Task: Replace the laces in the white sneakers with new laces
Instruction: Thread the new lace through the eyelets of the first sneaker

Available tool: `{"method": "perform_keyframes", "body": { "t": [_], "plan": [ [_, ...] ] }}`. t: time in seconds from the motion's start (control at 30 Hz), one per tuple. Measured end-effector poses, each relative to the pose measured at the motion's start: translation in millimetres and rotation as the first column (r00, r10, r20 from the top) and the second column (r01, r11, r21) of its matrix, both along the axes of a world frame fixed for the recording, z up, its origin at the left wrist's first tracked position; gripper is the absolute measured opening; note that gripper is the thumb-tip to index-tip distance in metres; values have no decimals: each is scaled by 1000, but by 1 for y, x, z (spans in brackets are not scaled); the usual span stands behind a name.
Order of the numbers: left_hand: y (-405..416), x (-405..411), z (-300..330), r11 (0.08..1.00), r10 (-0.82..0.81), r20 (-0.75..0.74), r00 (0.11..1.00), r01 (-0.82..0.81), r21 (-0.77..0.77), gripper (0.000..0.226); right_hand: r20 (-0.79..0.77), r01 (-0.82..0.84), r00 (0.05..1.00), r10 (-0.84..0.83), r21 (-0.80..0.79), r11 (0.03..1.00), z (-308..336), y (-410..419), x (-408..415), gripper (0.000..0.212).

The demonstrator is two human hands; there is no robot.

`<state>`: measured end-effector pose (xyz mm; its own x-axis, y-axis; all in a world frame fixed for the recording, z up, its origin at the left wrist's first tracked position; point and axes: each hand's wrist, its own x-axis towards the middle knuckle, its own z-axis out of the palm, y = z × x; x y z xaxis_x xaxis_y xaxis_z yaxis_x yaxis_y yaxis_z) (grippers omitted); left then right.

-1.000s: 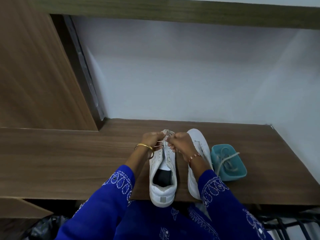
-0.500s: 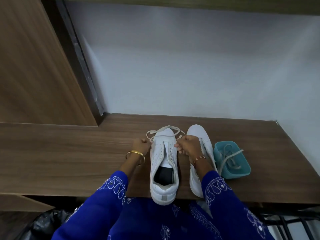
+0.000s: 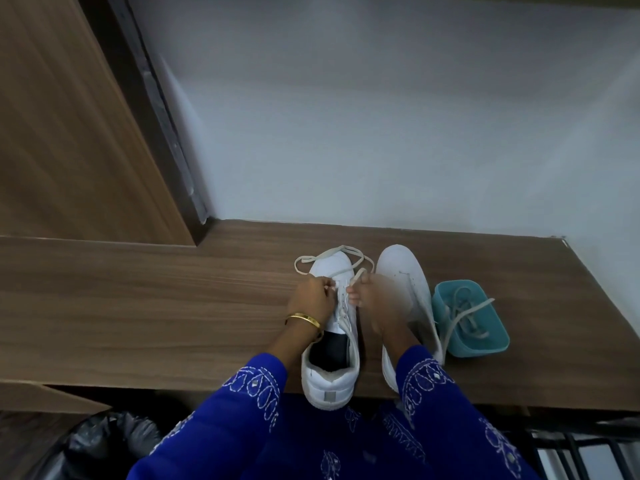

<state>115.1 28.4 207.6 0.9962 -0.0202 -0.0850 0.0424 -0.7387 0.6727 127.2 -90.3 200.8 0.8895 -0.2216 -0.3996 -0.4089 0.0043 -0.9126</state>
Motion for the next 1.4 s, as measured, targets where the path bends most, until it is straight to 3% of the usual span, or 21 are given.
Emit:
{"method": "perform_keyframes", "body": {
  "t": [0.13,0.37,0.5,0.6,0.9,1.1,1.2,1.4],
  "plan": [
    [-1,2,0,979,-62,-17,998,64,193,30,0,24,1000,-24,-74,997,-8,-2,5,33],
    [-5,3,-17,999,-23,-73,997,25,30,29,69,-24,996,55,-383,924,-15,7,3,24],
    [-5,1,-22,1000,24,-27,999,-25,-14,25,45,-40,997,62,-391,920,-14,5,6,35],
    [-7,4,-24,999,26,3,1000,-26,-21,25,40,-39,997,60,-393,919,-15,5,7,18],
    [-16,11,-16,985,-7,-6,1000,8,170,24,65,-58,993,102,-486,872,-12,4,5,13],
    [-17,13,-20,975,19,-41,999,-9,220,23,125,-40,983,131,-558,829,-16,4,-1,18],
    [-17,14,-22,973,-53,-31,998,59,221,20,83,-81,986,146,-530,844,-9,-1,-4,18],
    [-15,20,-26,990,-102,-2,995,101,98,23,31,-266,939,343,-567,780,6,-3,-26,35]
  ]
}}
